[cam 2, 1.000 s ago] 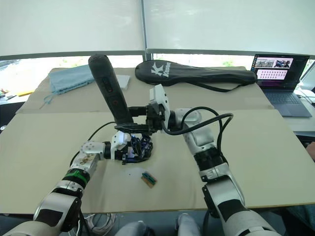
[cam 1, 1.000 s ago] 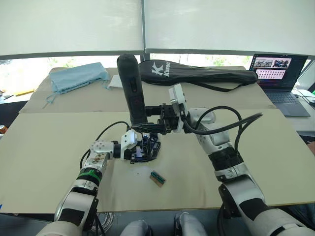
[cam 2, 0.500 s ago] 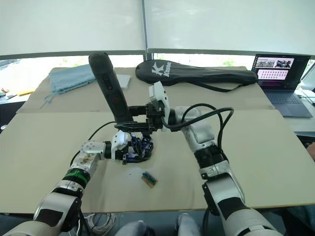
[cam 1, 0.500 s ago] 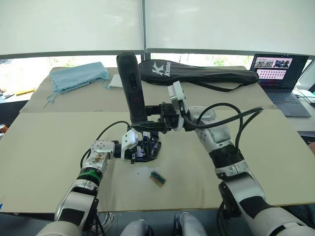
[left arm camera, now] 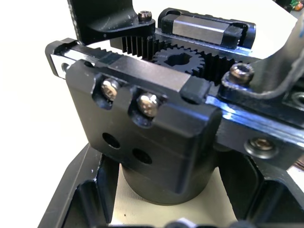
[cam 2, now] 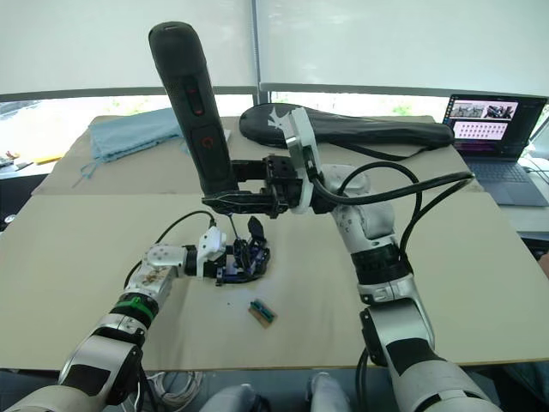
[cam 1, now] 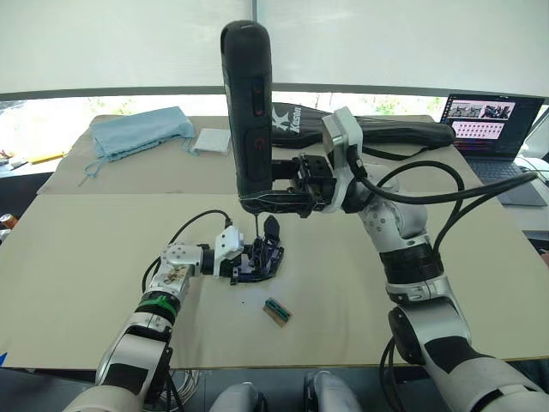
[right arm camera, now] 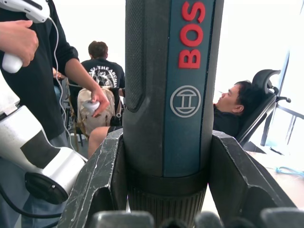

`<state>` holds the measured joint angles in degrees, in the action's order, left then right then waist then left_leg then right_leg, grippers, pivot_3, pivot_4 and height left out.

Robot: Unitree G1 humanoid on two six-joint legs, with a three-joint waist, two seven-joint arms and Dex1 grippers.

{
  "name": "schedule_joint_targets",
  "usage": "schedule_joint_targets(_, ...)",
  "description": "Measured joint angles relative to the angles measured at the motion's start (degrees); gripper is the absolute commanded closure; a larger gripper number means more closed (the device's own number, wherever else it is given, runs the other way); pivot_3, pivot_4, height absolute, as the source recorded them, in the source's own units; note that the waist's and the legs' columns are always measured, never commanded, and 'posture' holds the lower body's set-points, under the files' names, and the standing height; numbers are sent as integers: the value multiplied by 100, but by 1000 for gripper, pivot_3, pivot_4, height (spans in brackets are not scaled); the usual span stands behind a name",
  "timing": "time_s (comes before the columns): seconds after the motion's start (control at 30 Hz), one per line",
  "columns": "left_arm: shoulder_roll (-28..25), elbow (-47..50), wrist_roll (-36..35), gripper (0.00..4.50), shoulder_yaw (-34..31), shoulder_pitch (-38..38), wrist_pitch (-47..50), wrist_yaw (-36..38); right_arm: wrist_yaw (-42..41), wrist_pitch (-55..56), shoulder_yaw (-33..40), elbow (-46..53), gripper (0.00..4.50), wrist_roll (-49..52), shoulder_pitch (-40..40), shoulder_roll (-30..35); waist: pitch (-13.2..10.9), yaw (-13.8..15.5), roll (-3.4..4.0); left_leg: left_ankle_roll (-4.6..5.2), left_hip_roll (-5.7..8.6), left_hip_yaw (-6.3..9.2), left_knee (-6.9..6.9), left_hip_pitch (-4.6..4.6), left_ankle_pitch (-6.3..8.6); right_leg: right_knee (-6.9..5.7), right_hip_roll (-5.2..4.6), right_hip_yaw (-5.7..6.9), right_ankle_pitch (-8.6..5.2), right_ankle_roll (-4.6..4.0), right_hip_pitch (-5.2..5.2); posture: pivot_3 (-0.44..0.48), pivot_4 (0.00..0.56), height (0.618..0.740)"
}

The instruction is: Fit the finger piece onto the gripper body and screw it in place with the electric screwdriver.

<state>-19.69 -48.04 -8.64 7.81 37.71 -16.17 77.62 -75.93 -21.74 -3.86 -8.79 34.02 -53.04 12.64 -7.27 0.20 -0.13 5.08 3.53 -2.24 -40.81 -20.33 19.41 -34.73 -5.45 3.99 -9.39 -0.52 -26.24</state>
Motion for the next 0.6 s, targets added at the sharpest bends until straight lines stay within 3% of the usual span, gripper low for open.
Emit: schedule_joint_targets(0.6,93,18,-4,2050,-86,22,244,-190,3,-108,496,348,2564,239,471,1038,-1,49,-1,24,-4,0,5,-2,14,20,-2,0,4,6,3,0,150,740)
